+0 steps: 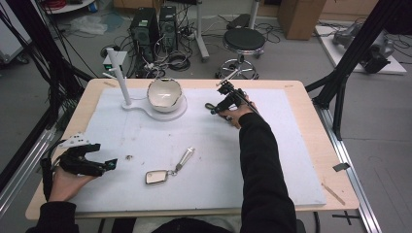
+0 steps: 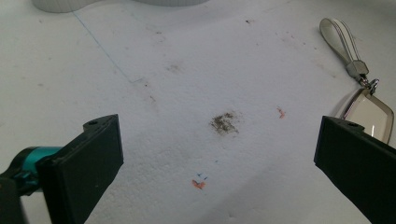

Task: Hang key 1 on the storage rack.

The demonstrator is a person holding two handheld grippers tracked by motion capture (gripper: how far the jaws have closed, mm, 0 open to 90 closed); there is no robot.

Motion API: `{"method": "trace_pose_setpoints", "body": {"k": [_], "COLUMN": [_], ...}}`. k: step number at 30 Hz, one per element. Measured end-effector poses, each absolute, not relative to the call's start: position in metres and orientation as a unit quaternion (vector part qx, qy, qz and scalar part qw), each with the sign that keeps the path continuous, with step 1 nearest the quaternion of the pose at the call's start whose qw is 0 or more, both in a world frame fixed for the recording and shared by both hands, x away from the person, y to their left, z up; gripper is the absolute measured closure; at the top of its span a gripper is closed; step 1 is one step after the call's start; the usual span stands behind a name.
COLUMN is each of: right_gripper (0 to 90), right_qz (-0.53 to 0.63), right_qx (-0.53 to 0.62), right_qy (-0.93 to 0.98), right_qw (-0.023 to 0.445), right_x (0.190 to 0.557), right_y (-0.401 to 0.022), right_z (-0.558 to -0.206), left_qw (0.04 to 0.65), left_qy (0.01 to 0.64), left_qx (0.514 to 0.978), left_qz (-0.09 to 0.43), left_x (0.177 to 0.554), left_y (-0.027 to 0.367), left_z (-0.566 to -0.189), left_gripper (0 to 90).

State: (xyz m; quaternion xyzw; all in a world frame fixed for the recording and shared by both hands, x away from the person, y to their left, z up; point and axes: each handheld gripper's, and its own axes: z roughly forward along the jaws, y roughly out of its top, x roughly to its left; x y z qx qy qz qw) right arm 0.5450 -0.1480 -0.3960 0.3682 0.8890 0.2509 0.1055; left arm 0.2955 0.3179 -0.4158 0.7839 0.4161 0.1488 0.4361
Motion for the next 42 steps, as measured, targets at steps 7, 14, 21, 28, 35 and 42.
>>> {"method": "trace_pose_setpoints", "body": {"k": [7, 14, 21, 28, 35, 42], "right_gripper": [15.9, 36.6, 57.1, 71.3, 73.3, 73.4], "right_qz": [0.226, 0.214, 0.204, 0.185, 0.177, 0.190], "right_qx": [0.359, 0.354, 0.349, 0.343, 0.340, 0.343], "right_qy": [0.901, 0.907, 0.911, 0.917, 0.918, 0.914], "right_qw": [0.095, 0.080, 0.075, 0.088, 0.102, 0.105], "right_x": [0.553, 0.557, 0.557, 0.554, 0.551, 0.543], "right_y": [-0.143, -0.145, -0.150, -0.147, -0.144, -0.141], "right_z": [-0.412, -0.416, -0.414, -0.416, -0.415, -0.405], "left_qw": [0.435, 0.430, 0.427, 0.426, 0.425, 0.424], "left_qy": [0.417, 0.417, 0.419, 0.418, 0.419, 0.416], "left_qx": [0.784, 0.787, 0.788, 0.788, 0.788, 0.791], "left_qz": [0.149, 0.148, 0.148, 0.148, 0.149, 0.148], "left_x": [0.294, 0.294, 0.294, 0.295, 0.294, 0.294], "left_y": [0.317, 0.318, 0.319, 0.319, 0.318, 0.317], "left_z": [-0.416, -0.418, -0.419, -0.419, -0.420, -0.421], "left_gripper": [1.7, 1.7, 1.7, 1.7, 1.7, 1.7]}}
